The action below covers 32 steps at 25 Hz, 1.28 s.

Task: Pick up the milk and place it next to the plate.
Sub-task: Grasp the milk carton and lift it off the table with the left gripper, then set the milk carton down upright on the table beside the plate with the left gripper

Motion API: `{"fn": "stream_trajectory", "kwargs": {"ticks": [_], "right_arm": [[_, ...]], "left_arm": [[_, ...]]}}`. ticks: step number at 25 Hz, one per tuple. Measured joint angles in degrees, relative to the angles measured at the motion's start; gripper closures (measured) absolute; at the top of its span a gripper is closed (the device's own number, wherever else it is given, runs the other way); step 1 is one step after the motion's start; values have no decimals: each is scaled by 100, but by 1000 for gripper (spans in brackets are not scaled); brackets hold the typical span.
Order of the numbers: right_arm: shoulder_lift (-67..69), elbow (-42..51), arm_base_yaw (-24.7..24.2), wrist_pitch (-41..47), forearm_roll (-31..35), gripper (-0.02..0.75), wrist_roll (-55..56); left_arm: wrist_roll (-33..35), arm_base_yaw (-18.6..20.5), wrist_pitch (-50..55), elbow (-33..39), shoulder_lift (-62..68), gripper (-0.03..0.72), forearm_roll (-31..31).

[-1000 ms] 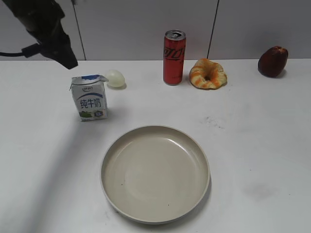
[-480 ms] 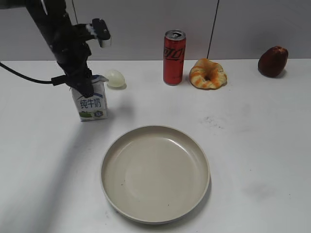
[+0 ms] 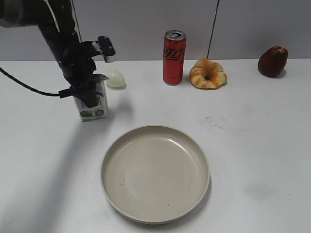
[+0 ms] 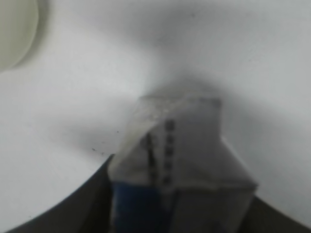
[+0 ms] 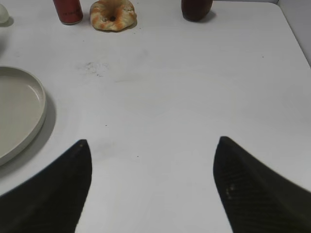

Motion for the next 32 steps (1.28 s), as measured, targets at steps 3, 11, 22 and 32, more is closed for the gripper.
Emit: {"fn": "stream_trajectory", "kwargs": {"ticks": [3, 11, 22, 32], "right_arm": [[0, 0, 0, 0, 0, 150, 0], [0, 0, 0, 0, 0, 150, 0], [0, 0, 0, 0, 0, 150, 0], [0, 0, 0, 0, 0, 150, 0]], "left_arm": [[0, 0, -14, 0, 14, 377, 0], [-108, 0, 295, -73, -226, 386, 72], [-320, -506, 556, -745, -1319, 387, 90], [-320, -1595, 182, -751, -912, 387, 119]]}}
